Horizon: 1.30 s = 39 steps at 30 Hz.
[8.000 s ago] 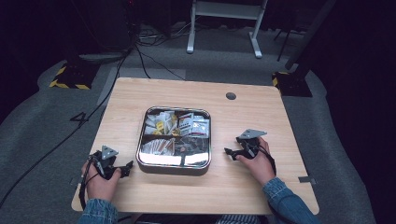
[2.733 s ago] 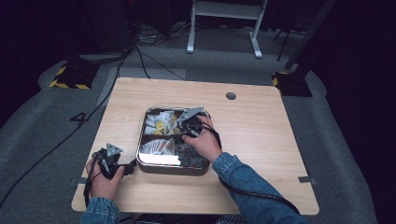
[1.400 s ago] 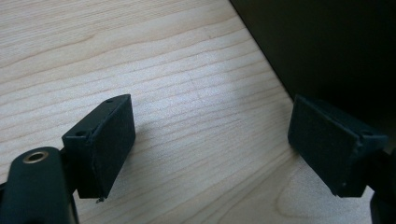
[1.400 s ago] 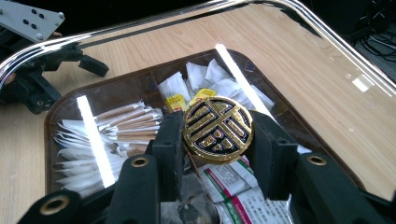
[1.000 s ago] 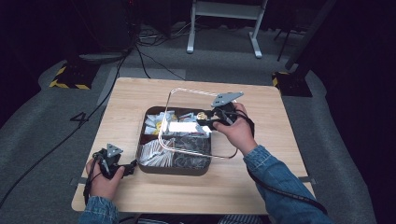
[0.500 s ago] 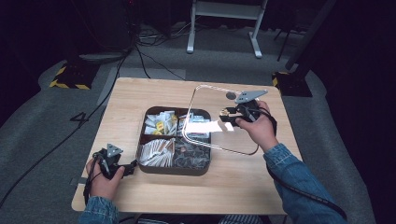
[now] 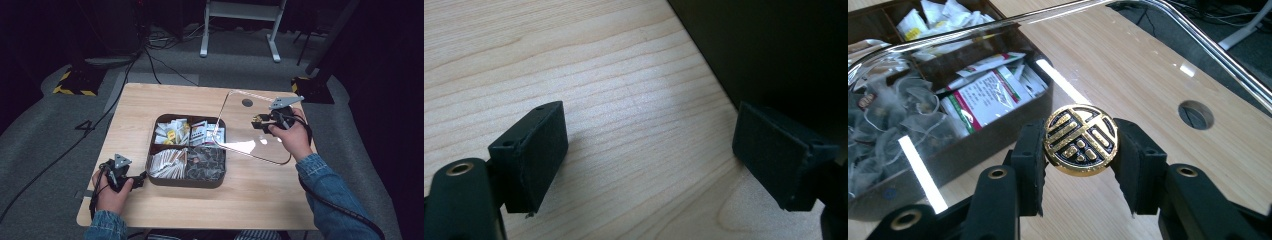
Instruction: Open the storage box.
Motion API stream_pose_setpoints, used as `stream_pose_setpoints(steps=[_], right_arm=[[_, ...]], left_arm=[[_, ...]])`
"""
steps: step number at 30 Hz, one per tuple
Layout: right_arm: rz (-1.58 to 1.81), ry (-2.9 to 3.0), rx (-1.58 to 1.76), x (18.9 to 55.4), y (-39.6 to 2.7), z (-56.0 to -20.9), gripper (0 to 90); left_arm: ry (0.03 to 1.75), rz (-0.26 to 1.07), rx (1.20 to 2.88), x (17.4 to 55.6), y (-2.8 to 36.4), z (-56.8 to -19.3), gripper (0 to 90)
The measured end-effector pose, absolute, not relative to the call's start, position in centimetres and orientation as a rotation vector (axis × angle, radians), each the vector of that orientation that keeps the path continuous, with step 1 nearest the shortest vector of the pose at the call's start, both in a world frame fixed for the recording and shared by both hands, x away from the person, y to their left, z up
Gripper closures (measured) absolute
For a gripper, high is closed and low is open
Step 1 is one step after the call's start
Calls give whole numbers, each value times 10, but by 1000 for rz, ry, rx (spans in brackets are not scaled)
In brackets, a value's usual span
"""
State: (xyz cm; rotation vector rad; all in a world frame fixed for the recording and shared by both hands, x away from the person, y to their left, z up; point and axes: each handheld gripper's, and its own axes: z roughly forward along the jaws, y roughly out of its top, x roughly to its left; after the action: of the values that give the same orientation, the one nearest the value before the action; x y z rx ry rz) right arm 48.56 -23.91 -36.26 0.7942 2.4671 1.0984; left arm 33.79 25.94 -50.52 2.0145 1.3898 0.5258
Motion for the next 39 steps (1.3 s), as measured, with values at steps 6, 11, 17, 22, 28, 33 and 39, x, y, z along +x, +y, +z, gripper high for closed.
stream_pose_setpoints(steps=[6,11,17,22,28,33,39], right_arm=[[1090,2456,833,490,-253,-368,587],[1079,2446,862,495,-264,-375,587],[1070,2447,905,502,-279,-391,587],[1058,2441,953,508,-290,-403,587],[1035,2443,1001,512,-296,-421,587],[1033,2442,1034,516,-300,-433,587],[1016,2438,1072,519,-304,-446,587]], left_arm=[[1390,526,2014,338,259,-505,152],[1390,526,2014,338,259,-505,152],[1390,525,2014,338,259,-505,152],[1390,526,2014,338,259,-505,152],[1390,526,2014,338,259,-505,152],[1390,525,2014,338,259,-505,152],[1390,526,2014,338,259,-505,152]])
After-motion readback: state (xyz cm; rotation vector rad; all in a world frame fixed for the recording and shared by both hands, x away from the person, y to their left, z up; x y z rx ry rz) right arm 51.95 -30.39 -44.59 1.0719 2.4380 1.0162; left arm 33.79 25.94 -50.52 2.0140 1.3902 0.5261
